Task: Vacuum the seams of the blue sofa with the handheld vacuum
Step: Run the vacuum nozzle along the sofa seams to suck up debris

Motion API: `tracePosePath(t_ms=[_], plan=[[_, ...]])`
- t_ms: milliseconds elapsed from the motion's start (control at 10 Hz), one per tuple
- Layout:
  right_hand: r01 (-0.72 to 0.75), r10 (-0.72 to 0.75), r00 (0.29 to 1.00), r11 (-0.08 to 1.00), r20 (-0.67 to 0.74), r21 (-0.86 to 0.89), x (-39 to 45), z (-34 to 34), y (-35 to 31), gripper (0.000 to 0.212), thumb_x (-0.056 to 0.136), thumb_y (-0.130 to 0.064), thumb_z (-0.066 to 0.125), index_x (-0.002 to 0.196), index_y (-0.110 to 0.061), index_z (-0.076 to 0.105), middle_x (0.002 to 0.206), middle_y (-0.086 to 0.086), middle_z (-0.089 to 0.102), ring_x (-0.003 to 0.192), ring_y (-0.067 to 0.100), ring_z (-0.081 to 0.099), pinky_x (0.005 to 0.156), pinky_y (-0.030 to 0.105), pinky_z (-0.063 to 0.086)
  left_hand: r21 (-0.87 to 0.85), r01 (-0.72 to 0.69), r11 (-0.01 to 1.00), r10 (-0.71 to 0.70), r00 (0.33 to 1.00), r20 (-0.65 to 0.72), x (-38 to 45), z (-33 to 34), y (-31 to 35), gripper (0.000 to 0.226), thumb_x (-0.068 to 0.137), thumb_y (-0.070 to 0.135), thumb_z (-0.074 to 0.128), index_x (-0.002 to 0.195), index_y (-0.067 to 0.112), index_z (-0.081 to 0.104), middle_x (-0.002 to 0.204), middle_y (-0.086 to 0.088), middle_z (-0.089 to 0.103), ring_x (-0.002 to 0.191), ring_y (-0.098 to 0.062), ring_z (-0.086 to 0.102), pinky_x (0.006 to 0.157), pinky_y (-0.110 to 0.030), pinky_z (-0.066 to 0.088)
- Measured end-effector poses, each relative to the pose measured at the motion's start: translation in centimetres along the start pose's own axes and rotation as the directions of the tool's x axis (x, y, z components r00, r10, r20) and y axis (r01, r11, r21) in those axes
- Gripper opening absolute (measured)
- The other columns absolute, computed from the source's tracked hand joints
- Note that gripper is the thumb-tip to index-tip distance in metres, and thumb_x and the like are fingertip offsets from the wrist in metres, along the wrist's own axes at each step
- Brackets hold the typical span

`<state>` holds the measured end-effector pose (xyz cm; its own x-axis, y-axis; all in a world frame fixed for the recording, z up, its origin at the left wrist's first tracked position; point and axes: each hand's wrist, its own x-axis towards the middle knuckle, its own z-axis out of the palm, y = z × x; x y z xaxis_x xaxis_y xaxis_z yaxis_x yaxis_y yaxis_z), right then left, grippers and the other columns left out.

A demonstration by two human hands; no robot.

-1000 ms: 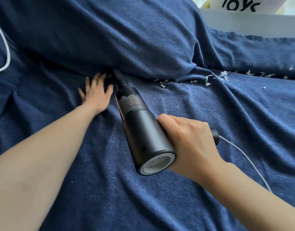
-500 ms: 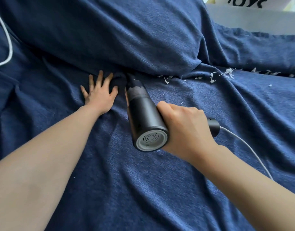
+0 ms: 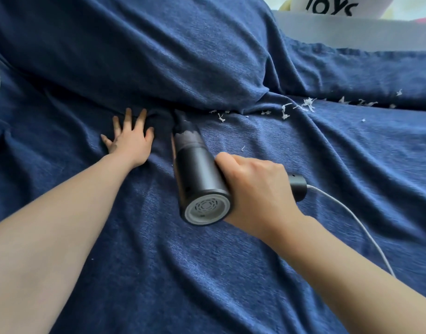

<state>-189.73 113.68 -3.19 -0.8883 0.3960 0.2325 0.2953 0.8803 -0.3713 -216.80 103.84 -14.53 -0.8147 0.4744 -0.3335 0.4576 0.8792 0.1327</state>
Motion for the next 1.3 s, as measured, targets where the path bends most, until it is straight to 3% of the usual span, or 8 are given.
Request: tracePosePath(t_ms=[300,400,600,700,800,1000,1100,1300], plan=[[-0.195,0.196,0.981,0.978,0.0,0.077,-2.6,-2.7,1.2,0.036,0.06,-0.044,0.067,0.078,-0.021,0.046,0.065,-0.005,0.058,0.052,0.031,0.057,0.05,0.027,0.019,-0.031,-0.018,0.999,0.016,0.999,-0.042,-2.0,-0.7,2.6,0.055,0.102,0.034,0.027,0.152,0.044,0.004,0.162,0.01,-0.005,0.147,-0.036,-0.013,0.106,-0.075,0.007],[-0.262,0.264,0.964,0.948,0.015,0.181,-2.5,-3.7,0.9,0.039,0.064,-0.041,0.066,0.081,-0.024,0.035,0.069,-0.011,0.043,0.058,0.03,0.041,0.05,0.03,0.016,0.048,-0.269,0.962,0.271,0.961,-0.06,-3.1,-0.7,4.3,0.058,0.1,0.041,0.034,0.15,0.048,0.006,0.162,0.012,0.001,0.147,-0.035,-0.01,0.105,-0.076,0.004],[-0.366,0.421,0.905,0.843,-0.058,0.394,-3.3,-4.3,0.5,0.031,0.067,-0.031,0.069,0.078,-0.019,0.043,0.066,-0.005,0.053,0.059,0.037,0.049,0.052,0.042,0.043,0.039,-0.238,0.97,0.236,0.97,0.049,-3.2,0.0,7.1,0.059,0.098,0.052,0.031,0.152,0.036,0.016,0.163,0.006,-0.001,0.148,-0.029,-0.01,0.111,-0.069,0.001],[-0.44,0.55,0.829,0.75,-0.097,0.494,-4.5,-3.7,0.1,0.031,0.067,-0.032,0.073,0.086,-0.011,0.062,0.072,0.004,0.07,0.066,0.04,0.064,0.058,0.049,0.054,0.077,-0.221,0.972,0.214,0.972,0.098,-3.4,0.5,7.2,0.064,0.097,0.055,0.032,0.153,0.038,0.005,0.163,0.005,-0.005,0.149,-0.027,-0.01,0.112,-0.068,0.005],[-0.503,0.694,0.711,0.617,-0.116,0.605,-5.5,-3.2,-0.8,0.029,0.063,-0.037,0.076,0.085,-0.02,0.067,0.069,-0.01,0.069,0.064,0.015,0.066,0.06,0.036,0.055,0.098,-0.217,0.971,0.205,0.971,0.119,-3.6,0.5,7.2,0.066,0.097,0.058,0.032,0.153,0.039,0.003,0.163,0.005,-0.007,0.148,-0.027,-0.01,0.111,-0.068,0.006],[-0.53,0.839,0.534,0.428,-0.103,0.732,-5.5,-2.7,-2.1,0.02,0.061,-0.041,0.071,0.063,-0.033,0.054,0.054,-0.024,0.056,0.054,-0.006,0.055,0.056,0.012,0.043,0.112,-0.21,0.971,0.194,0.971,0.138,-3.5,0.6,7.3,0.066,0.097,0.058,0.031,0.153,0.039,0.001,0.162,0.005,-0.008,0.148,-0.027,-0.011,0.111,-0.069,0.007],[-0.554,0.872,0.483,0.376,-0.081,0.743,-5.3,-2.6,-2.1,0.022,0.063,-0.029,0.072,0.063,-0.018,0.053,0.054,-0.014,0.058,0.054,0.005,0.053,0.061,0.035,0.053,0.116,-0.205,0.972,0.189,0.973,0.135,-3.6,0.6,7.3,0.066,0.097,0.058,0.03,0.153,0.039,0.002,0.162,0.005,-0.008,0.148,-0.027,-0.011,0.111,-0.069,0.006],[-0.568,0.891,0.45,0.338,-0.061,0.751,-5.8,-3.0,-1.5,0.025,0.064,-0.028,0.069,0.068,-0.005,0.061,0.059,0.007,0.067,0.066,0.037,0.068,0.068,0.049,0.056,0.108,-0.201,0.974,0.183,0.971,0.155,-3.5,0.7,7.5,0.065,0.097,0.058,0.03,0.152,0.04,0.0,0.162,0.005,-0.009,0.148,-0.028,-0.012,0.11,-0.069,0.005]])
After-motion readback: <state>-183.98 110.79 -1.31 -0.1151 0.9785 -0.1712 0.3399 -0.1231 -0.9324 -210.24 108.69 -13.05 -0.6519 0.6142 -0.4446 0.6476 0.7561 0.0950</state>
